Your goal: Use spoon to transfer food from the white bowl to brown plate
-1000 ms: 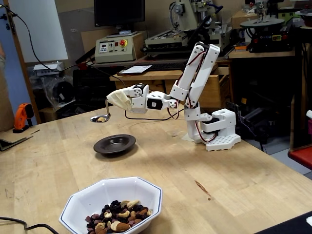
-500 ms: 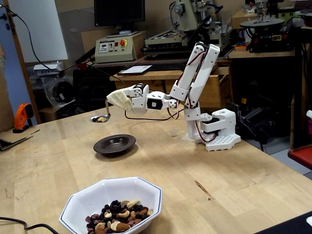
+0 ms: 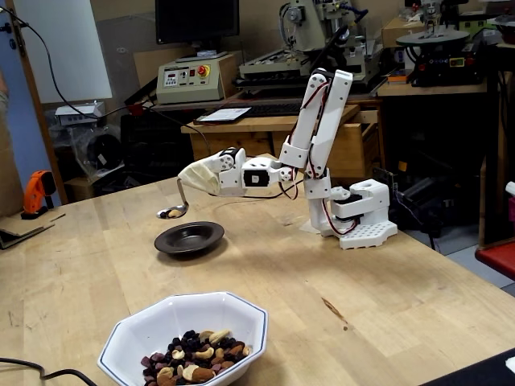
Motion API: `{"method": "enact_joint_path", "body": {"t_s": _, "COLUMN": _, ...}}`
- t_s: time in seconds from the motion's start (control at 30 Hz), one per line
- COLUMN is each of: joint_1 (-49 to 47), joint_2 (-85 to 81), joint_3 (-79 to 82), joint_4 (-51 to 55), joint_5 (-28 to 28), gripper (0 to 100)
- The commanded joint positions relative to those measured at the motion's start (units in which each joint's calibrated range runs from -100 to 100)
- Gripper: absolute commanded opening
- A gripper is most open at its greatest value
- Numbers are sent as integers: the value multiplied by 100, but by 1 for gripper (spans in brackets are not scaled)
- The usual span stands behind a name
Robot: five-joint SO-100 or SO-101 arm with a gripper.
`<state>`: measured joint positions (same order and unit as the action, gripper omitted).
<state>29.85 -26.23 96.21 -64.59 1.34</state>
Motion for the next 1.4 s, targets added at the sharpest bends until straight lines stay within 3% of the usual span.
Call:
{"method": "enact_joint_path", "body": {"t_s": 0.0, "joint_1": 52, "joint_2": -34, "joint_3": 25, "joint_4": -102, "joint_5": 20, "gripper": 4}}
{"method": "enact_joint_path", "body": {"t_s": 0.4, "joint_1": 52, "joint_2": -34, "joint_3": 34, "joint_4": -94, "joint_5": 59, "gripper": 4}}
{"method": "enact_joint_path", "body": {"t_s": 1.37, "joint_1": -15, "joint_2": 300, "joint_3": 43, "joint_4": -94, "joint_5": 1568, "gripper": 4}}
